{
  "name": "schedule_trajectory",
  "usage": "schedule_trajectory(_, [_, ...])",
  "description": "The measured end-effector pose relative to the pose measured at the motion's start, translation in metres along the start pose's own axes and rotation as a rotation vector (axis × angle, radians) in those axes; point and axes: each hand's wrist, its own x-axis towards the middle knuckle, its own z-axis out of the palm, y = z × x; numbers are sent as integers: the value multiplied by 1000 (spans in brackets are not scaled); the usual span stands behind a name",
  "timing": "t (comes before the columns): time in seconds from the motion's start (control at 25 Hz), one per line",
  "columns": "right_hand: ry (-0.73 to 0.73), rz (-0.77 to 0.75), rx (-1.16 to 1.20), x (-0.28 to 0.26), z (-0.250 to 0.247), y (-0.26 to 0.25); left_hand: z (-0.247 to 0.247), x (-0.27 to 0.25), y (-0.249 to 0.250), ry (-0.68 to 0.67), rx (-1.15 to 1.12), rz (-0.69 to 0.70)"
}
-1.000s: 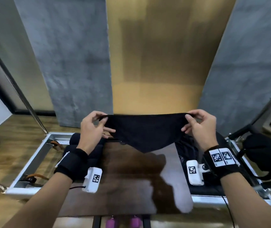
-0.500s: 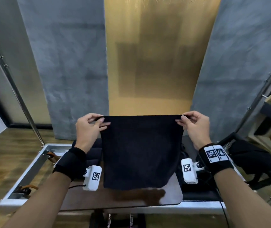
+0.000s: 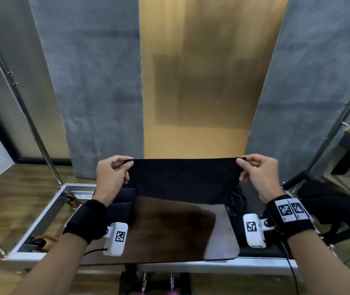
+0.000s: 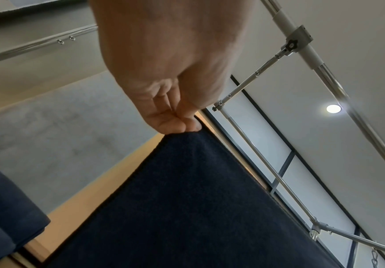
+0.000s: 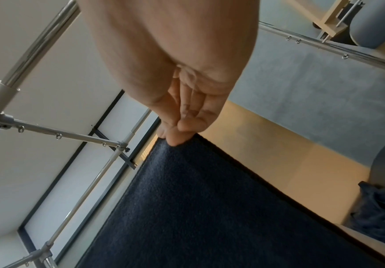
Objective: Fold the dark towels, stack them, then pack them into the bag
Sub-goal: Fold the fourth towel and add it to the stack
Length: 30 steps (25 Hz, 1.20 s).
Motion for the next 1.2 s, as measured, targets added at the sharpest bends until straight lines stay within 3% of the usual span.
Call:
schedule_trajectory(0.16, [-4,-39,-22,-3,-6,-3,-5,-6,0,-6,-6,36])
schedule_trajectory(0.32, [-8,-43,-8,6,2,-3,1,-1,-1,4,8,-39])
schedule_trajectory(0.52, [-54,35,92,19,22,6,15,11,-2,-103,-77,-117])
schedule_trajectory(0.64, [-39,17,144,27,25,8,25,19,-3,-105,-156,-60])
schedule_trajectory(0.84, [-32,-3,215,16,18,17,28,12,-21,-34,-81,46])
schedule_trajectory(1.0, [-66,126,194,-31,12,59,21,-36,-62,-10,-19,-28])
schedule_trajectory(1.2, [-94,432,39,-103,12,135,6,-112,-137,-83,254,-283])
